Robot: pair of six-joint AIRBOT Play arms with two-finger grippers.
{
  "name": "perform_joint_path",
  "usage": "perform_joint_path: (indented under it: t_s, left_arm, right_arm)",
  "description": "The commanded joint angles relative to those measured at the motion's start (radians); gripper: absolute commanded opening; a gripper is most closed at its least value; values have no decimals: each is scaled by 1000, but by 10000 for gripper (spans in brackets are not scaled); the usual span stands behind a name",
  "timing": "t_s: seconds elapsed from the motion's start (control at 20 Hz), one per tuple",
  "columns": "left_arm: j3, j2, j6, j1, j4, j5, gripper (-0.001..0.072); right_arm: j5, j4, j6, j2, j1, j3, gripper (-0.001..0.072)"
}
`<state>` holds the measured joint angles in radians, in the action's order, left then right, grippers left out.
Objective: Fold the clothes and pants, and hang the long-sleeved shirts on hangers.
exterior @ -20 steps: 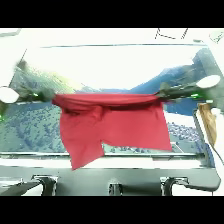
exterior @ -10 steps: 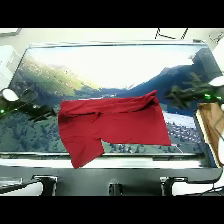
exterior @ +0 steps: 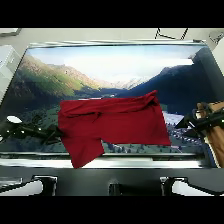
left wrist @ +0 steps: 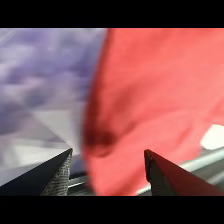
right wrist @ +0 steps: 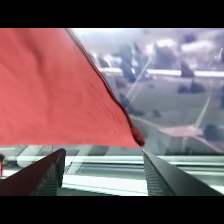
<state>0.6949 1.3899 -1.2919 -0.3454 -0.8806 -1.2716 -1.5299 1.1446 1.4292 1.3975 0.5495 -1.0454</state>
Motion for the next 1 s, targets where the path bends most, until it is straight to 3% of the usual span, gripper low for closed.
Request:
perform_joint_path:
  t_s: [0.0,0.05,0.1,0.15,0.4,0.55,0.65,0.75,0.95]
  left_arm:
    - [-59,2,36,47,60,110,478]
    - [-58,2,35,67,63,126,373]
    - [-56,1,33,81,63,142,100]
    - [-52,1,33,85,63,142,25]
    - [-32,-27,25,83,67,135,23]
    - [-32,-61,25,83,67,136,23]
    - [-32,-74,25,83,70,136,23]
    - [-26,-89,25,83,69,127,23]
    - [172,-205,25,83,69,95,21]
  right_arm:
    - [10,34,-6,-11,6,61,570]
    - [29,46,2,-11,7,80,570]
    - [48,46,3,-11,6,104,570]
    - [69,41,3,-11,4,135,571]
    - [236,23,-27,-10,-106,246,571]
    - [256,15,-3,7,-175,256,553]
    - [254,-9,-3,14,-210,256,397]
    - [227,-65,-19,12,-224,251,40]
    - [128,-100,-57,-43,-222,51,41]
